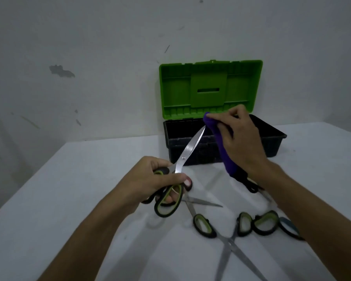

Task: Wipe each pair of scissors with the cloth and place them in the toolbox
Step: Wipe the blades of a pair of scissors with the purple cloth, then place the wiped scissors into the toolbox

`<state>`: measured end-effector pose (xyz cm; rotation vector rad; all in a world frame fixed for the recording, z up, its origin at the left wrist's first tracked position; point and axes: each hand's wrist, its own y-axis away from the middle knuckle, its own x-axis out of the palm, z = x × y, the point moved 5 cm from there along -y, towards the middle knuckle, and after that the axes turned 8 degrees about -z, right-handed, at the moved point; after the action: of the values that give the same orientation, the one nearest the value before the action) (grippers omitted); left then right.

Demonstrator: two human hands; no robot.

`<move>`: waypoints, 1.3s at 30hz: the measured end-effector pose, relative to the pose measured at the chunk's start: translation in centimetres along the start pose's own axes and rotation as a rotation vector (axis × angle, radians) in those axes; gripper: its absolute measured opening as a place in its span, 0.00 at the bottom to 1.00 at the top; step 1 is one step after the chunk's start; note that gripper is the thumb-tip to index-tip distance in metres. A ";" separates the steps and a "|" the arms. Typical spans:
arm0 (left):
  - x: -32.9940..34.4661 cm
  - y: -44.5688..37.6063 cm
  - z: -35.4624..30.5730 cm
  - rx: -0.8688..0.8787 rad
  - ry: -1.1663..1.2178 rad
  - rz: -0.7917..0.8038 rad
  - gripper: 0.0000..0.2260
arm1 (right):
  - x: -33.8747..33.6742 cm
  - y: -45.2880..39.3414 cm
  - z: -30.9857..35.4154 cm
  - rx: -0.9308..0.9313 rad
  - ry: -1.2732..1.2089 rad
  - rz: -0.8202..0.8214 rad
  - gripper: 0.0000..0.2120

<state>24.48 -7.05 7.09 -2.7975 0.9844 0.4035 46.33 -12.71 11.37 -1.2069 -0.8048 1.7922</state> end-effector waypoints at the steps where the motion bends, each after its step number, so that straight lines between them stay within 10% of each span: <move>1: -0.1 -0.7 0.0 -0.009 -0.025 -0.001 0.07 | 0.1 -0.7 -0.9 0.038 0.034 0.038 0.15; 16: 1.4 -25.2 -3.1 0.016 -0.540 -0.004 0.14 | 3.4 -9.6 -8.4 0.269 0.351 0.631 0.29; 27: 7.1 -32.0 3.3 -0.068 -0.839 0.282 0.11 | 5.6 -9.6 -13.6 0.347 0.231 0.509 0.15; 33: 6.4 -28.8 1.4 0.203 -1.050 0.100 0.12 | 3.1 -8.1 -12.1 0.359 0.144 0.384 0.15; 39: 3.9 -17.9 -4.0 0.651 -0.702 -0.325 0.02 | 0.3 -4.8 -8.6 0.360 0.024 0.281 0.11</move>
<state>39.48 3.62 10.67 -1.9420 0.3860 0.7717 55.61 -9.63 12.37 -1.1362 -0.2867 2.0367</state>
